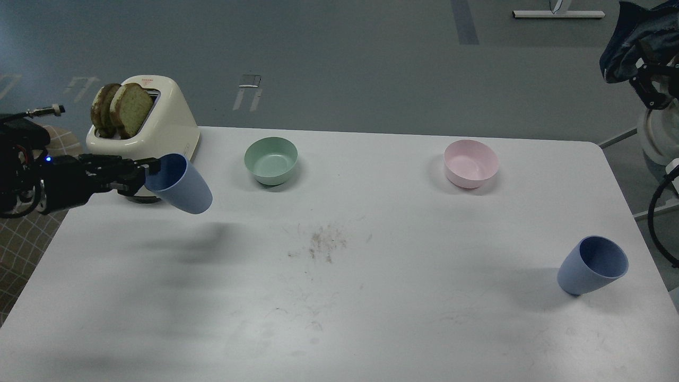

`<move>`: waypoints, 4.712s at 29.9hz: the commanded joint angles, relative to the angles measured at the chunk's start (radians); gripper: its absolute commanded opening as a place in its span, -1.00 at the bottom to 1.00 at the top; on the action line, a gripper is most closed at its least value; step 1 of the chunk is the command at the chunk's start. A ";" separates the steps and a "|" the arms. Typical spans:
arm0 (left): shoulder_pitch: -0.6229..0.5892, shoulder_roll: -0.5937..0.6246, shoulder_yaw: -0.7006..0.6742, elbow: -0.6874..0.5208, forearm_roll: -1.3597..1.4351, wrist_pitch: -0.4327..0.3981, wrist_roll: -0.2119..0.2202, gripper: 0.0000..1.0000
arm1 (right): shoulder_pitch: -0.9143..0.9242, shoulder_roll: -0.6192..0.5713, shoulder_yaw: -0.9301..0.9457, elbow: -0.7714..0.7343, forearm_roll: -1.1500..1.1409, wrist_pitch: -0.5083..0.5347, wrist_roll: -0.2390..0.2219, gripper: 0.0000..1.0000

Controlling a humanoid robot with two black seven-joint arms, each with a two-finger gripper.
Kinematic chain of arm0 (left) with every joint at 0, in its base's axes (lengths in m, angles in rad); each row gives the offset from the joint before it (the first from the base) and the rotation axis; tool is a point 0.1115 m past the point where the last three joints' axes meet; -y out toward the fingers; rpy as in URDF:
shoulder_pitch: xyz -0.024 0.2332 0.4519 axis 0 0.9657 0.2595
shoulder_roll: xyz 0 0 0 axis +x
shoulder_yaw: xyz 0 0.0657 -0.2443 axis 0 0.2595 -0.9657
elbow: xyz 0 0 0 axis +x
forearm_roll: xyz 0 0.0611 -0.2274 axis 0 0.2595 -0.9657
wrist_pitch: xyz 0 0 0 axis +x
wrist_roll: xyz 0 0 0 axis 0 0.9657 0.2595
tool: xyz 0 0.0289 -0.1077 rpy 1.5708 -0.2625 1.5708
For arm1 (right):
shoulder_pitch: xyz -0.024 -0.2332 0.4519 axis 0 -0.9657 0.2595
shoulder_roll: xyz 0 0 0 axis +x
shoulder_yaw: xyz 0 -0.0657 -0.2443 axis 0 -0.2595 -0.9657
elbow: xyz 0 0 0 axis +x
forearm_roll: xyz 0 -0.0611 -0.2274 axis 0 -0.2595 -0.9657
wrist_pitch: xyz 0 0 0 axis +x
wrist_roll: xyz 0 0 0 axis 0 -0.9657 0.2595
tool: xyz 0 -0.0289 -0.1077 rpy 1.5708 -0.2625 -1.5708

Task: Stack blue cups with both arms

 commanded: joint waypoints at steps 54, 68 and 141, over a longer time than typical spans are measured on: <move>-0.531 -0.700 0.222 0.312 -0.106 -0.248 0.071 0.73 | -0.218 -0.088 0.163 0.012 -0.001 0.000 -0.002 1.00; -0.185 -0.596 -0.446 0.310 -1.050 -0.183 0.074 0.95 | -0.342 -0.271 0.160 0.090 -0.088 0.000 0.000 1.00; 0.031 -0.669 -0.544 0.261 -1.110 -0.137 0.119 0.95 | -0.609 -0.458 -0.206 0.607 -1.379 0.000 0.009 -0.15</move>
